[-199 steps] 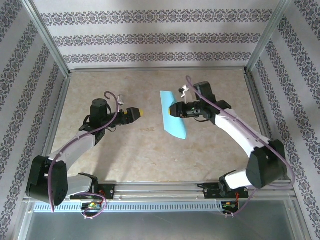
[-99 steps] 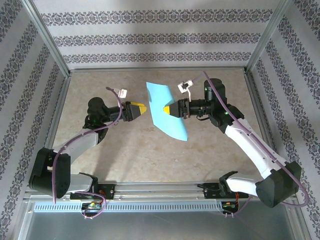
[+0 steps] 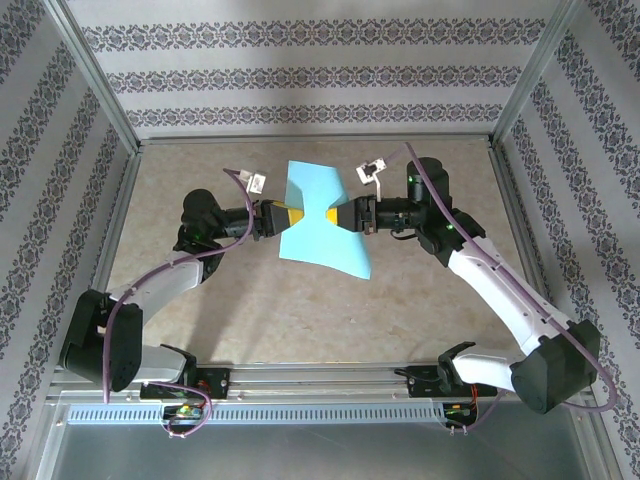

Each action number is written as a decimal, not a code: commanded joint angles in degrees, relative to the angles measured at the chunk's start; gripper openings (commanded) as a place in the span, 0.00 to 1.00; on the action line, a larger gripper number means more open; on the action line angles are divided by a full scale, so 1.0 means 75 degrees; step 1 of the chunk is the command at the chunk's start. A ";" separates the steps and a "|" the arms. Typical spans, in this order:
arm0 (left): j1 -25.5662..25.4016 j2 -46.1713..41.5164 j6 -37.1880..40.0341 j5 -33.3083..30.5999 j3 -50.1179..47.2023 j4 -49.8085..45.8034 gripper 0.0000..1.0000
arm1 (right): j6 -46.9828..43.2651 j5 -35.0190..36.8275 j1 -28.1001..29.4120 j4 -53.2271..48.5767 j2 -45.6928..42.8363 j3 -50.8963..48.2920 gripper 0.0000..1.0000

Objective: Fold a paper plane with a square sheet of paper (fold left side to right side)
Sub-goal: Place a square sheet of paper at the center of the table, then first fold in half a square sheet of paper at the center of the table.

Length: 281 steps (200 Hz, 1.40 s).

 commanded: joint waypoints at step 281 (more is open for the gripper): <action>-0.0036 0.1700 0.2443 -0.4239 0.0005 -0.7414 0.02 | 0.1519 0.3584 0.0718 0.0724 0.4323 -0.1448 0.01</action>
